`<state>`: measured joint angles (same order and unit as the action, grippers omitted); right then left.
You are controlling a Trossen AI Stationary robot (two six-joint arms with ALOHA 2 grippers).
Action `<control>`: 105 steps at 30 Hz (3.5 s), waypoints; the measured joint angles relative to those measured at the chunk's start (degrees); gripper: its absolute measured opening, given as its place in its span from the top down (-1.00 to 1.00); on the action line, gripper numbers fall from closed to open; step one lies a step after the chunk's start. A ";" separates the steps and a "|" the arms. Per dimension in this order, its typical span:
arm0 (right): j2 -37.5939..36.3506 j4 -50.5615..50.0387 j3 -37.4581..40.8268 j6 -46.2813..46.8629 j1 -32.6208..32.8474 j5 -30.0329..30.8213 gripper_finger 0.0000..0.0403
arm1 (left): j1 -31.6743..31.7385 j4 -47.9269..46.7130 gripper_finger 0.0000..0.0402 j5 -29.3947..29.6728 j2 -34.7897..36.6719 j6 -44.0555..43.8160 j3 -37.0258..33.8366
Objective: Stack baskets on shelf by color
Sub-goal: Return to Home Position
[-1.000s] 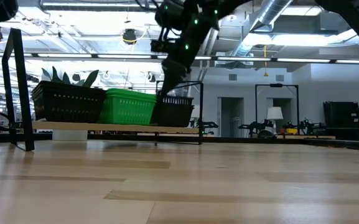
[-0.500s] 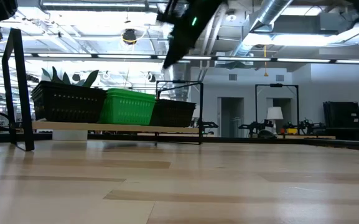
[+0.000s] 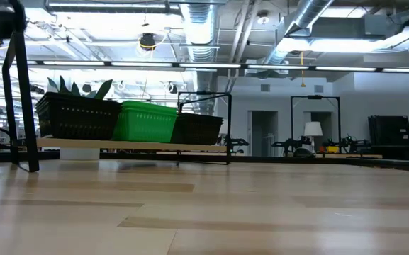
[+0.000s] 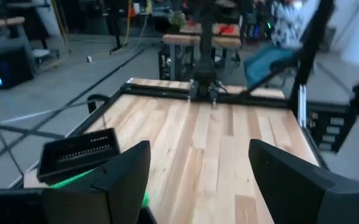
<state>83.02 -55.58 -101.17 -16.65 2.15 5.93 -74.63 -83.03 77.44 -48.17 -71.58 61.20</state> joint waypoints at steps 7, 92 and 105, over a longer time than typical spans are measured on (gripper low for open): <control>-19.86 21.14 26.75 5.62 2.18 -0.04 0.28 | -2.73 6.83 -0.30 3.01 14.58 0.28 -11.58; -81.92 59.23 100.83 25.26 8.37 12.22 0.29 | 52.12 93.58 -0.30 -96.67 45.16 69.35 -59.50; -81.92 59.04 100.87 25.39 8.37 12.03 0.31 | 51.63 82.95 -0.30 -95.71 45.54 75.06 -56.86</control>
<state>1.10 3.46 -0.30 8.73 10.52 17.96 -23.01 -0.07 -18.27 -2.62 3.49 4.34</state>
